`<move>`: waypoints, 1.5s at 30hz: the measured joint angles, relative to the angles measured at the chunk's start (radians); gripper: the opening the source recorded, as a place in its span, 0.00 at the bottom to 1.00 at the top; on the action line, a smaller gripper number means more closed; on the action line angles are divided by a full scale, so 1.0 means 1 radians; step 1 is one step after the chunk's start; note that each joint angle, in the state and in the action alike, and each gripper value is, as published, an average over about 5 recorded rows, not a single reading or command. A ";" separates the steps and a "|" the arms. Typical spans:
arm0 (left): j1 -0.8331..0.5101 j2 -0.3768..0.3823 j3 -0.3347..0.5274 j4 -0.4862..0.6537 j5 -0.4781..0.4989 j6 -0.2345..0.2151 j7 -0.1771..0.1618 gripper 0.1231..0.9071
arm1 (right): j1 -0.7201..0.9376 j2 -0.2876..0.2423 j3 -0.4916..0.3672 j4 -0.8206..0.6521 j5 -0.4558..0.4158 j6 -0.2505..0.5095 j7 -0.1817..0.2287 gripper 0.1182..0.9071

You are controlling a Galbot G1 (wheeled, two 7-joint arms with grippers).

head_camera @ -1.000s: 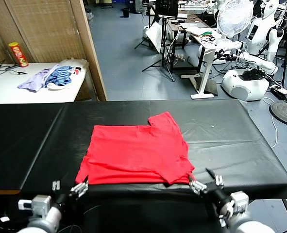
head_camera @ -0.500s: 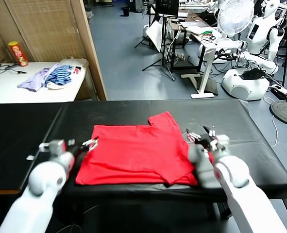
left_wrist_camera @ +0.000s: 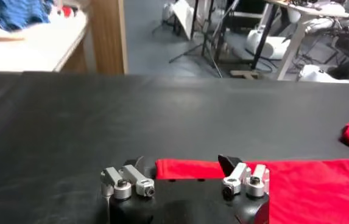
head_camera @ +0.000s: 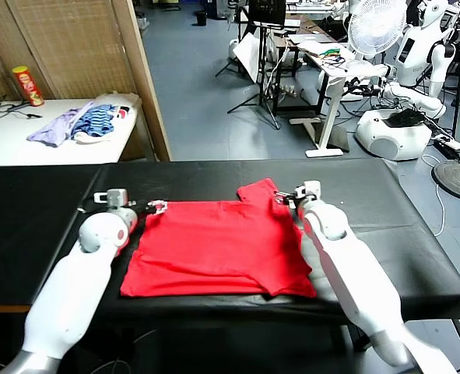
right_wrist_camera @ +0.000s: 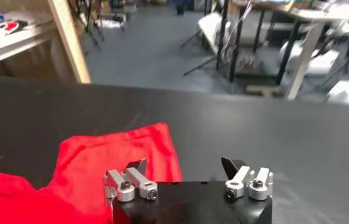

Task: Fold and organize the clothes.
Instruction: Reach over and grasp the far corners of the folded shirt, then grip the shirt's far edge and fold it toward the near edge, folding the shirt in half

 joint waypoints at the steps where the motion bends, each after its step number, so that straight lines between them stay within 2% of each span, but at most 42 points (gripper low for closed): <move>1: -0.002 0.000 0.000 0.004 -0.001 -0.001 0.001 0.54 | 0.000 0.003 0.002 -0.005 -0.002 0.005 0.000 0.48; 7: -0.005 -0.002 0.003 0.011 -0.001 -0.016 0.023 0.10 | -0.009 0.012 0.013 -0.010 -0.022 0.059 -0.003 0.11; 9: -0.005 -0.004 0.003 0.012 0.002 -0.027 0.030 0.02 | -0.017 0.012 0.019 -0.003 -0.024 0.082 -0.005 0.03; 16: 0.005 -0.009 -0.007 -0.013 0.033 -0.056 0.036 0.00 | -0.061 -0.015 0.043 0.067 -0.041 0.197 -0.027 0.01; 20: 0.020 -0.003 -0.025 -0.049 0.043 -0.058 0.034 0.00 | -0.117 -0.049 0.065 0.170 -0.013 0.212 -0.044 0.01; 27: 0.108 0.039 -0.074 -0.202 0.035 -0.035 0.016 0.00 | -0.252 -0.143 0.114 0.390 0.027 0.131 -0.060 0.01; 35: 0.316 0.083 -0.148 -0.435 0.076 -0.012 -0.003 0.00 | -0.410 -0.241 0.165 0.606 0.076 0.029 -0.022 0.01; 41: 0.472 0.082 -0.223 -0.574 0.161 -0.009 0.008 0.00 | -0.535 -0.272 0.190 0.747 0.082 -0.069 0.006 0.01; 45: 0.570 0.072 -0.263 -0.640 0.202 -0.023 0.015 0.00 | -0.607 -0.280 0.198 0.814 0.054 -0.127 0.014 0.01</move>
